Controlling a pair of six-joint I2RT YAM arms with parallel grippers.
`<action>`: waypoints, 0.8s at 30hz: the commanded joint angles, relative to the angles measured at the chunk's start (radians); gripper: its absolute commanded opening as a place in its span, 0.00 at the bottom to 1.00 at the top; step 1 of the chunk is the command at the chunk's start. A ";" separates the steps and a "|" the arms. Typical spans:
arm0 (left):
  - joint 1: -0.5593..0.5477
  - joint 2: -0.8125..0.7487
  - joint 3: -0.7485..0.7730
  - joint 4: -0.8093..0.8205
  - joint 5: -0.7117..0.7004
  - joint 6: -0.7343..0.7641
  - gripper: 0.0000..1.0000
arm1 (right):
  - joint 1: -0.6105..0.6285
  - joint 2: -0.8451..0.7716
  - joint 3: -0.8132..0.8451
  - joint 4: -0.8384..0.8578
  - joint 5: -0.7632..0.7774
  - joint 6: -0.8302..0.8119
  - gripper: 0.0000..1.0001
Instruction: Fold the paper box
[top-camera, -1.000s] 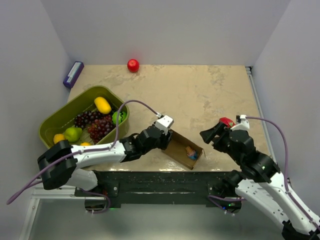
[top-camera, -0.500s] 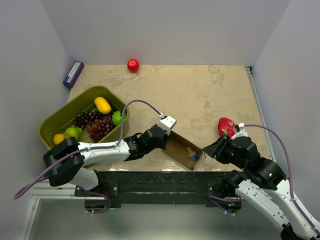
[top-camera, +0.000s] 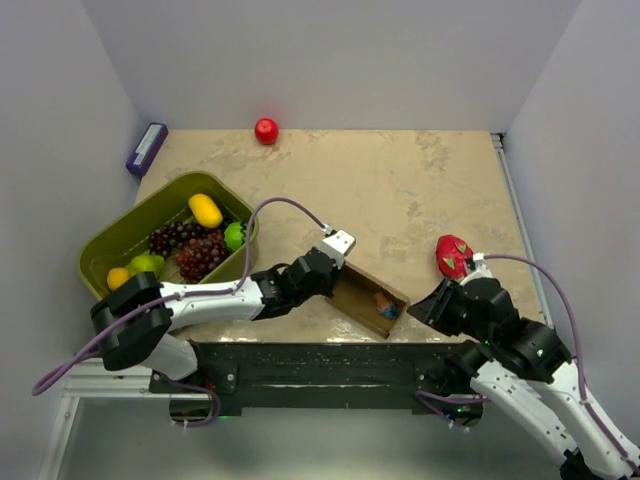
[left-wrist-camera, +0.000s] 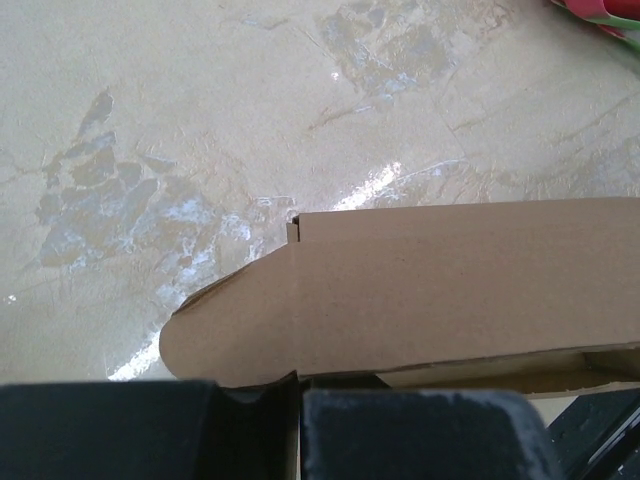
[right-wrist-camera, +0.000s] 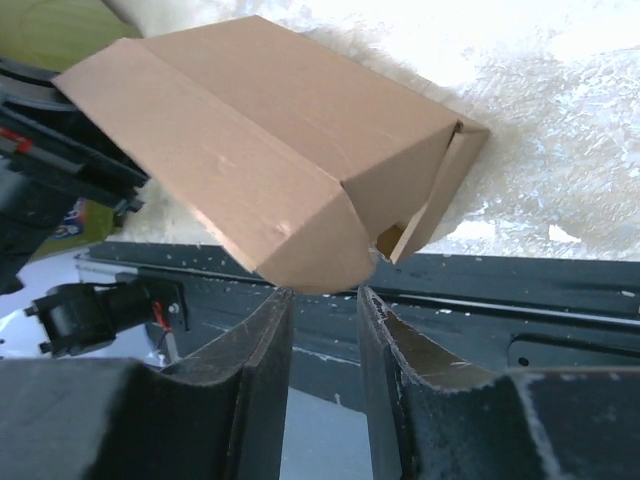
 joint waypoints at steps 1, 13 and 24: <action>0.004 0.011 0.036 0.002 -0.032 -0.014 0.00 | 0.002 0.015 -0.059 0.065 0.000 -0.023 0.34; 0.004 0.020 0.044 -0.009 -0.033 -0.004 0.00 | 0.002 0.009 -0.210 0.242 0.092 -0.020 0.20; 0.004 0.020 0.044 -0.018 -0.041 0.010 0.00 | 0.002 0.035 -0.310 0.463 0.060 0.006 0.10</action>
